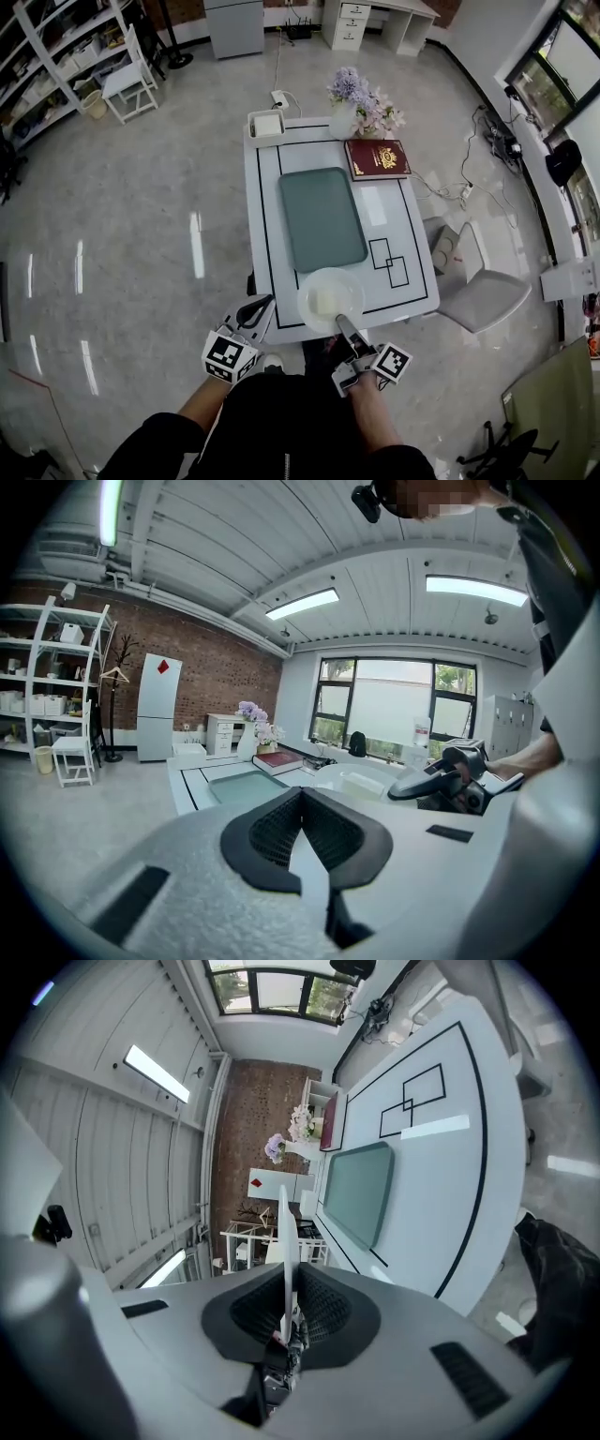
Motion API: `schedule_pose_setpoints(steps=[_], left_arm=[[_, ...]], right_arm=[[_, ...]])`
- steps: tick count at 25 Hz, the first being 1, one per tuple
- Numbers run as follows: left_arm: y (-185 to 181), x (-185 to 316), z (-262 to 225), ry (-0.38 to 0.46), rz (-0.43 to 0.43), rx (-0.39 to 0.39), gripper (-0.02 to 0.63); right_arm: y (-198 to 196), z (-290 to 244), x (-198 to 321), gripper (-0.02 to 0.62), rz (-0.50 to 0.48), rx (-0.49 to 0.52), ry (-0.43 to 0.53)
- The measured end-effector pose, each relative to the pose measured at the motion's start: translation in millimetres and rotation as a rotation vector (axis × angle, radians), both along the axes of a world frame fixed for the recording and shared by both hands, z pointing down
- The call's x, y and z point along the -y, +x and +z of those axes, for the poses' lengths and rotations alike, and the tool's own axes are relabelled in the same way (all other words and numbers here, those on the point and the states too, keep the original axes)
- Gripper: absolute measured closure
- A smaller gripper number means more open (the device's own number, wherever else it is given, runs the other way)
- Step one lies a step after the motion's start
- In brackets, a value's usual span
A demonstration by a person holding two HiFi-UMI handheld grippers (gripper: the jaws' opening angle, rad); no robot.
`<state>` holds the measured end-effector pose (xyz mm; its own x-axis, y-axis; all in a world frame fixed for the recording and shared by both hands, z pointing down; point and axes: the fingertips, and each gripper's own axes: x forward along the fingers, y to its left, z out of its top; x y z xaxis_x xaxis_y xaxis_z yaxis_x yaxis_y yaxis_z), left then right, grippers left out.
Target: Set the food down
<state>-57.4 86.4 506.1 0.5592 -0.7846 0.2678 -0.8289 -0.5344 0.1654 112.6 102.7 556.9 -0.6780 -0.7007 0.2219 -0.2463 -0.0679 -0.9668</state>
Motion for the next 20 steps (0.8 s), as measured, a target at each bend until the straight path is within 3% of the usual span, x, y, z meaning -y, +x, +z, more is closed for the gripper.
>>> schedule_pose_setpoints(steps=[20], left_arm=[[9,83,-5,-0.017,-0.165,0.005,0.600]], right_arm=[[9,3,114,0.569,-0.149,-0.004,-0.027]])
